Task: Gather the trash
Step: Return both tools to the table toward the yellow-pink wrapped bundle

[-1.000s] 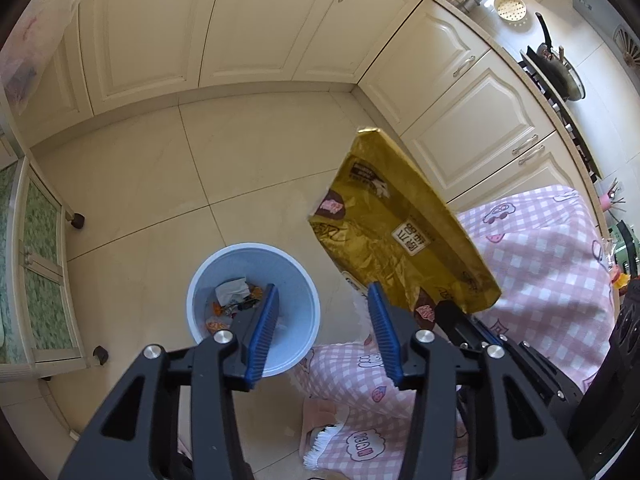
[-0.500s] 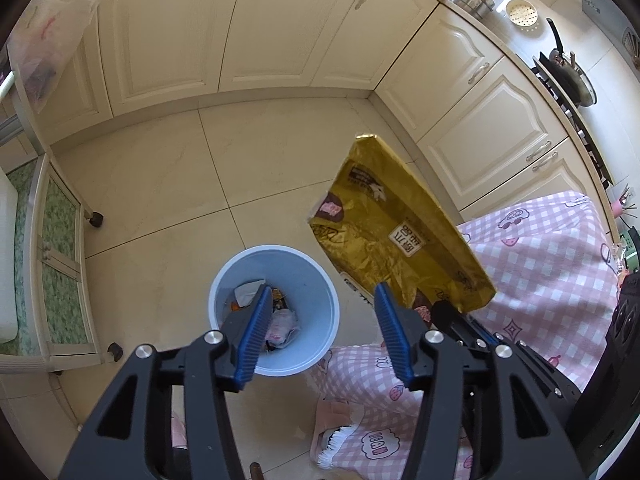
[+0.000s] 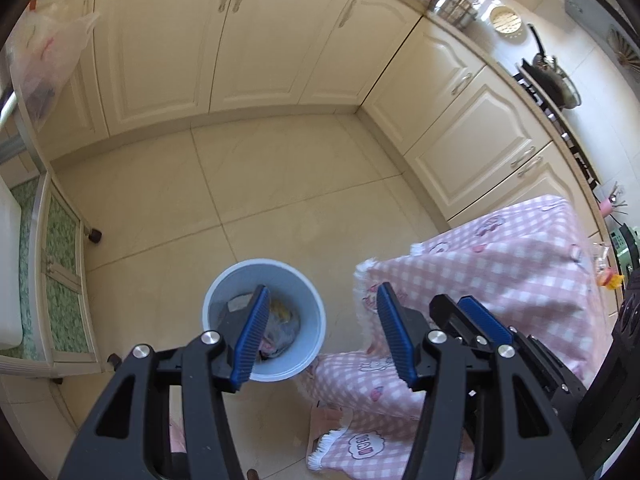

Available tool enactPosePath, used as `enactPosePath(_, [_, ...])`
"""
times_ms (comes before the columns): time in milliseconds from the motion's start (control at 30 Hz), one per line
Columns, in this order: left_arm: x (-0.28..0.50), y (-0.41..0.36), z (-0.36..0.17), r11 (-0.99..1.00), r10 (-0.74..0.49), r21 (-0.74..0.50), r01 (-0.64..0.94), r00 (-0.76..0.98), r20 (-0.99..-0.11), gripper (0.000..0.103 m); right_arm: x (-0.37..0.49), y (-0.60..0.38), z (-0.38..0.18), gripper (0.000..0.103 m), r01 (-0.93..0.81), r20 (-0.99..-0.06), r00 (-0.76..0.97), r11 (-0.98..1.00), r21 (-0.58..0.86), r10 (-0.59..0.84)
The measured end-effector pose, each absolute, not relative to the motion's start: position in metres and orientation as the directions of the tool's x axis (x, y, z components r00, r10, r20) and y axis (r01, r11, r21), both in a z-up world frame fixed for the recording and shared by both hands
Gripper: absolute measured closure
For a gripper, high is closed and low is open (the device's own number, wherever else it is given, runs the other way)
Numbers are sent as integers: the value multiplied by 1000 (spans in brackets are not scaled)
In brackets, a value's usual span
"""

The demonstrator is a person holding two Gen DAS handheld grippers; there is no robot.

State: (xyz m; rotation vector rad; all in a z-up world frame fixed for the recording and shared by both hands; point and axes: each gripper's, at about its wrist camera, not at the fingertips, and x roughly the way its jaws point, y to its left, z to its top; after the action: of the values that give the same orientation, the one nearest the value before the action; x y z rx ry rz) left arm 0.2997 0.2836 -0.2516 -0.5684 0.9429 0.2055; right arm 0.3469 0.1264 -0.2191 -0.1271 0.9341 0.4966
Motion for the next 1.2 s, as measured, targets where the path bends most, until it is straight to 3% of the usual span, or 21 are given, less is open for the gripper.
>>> enactPosePath(267, [284, 242, -172, 862, -64, -392, -321, 699, -712, 44, 328, 65, -150, 70, -430, -702, 608, 897, 103, 372])
enactPosePath(567, [296, 138, -108, 925, -121, -348, -151, 753, -647, 40, 321, -51, -99, 66, -296, -611, 733, 949, 109, 299])
enactPosePath(900, [345, -9, -96, 963, -251, -245, 112, 702, -667, 36, 339, -190, -96, 63, -81, -599, 785, 984, 157, 160])
enactPosePath(1200, [407, -115, -114, 951, -291, -133, 280, 655, -698, 36, 372, -278, -109, 60, 49, -628, 774, 980, 192, 85])
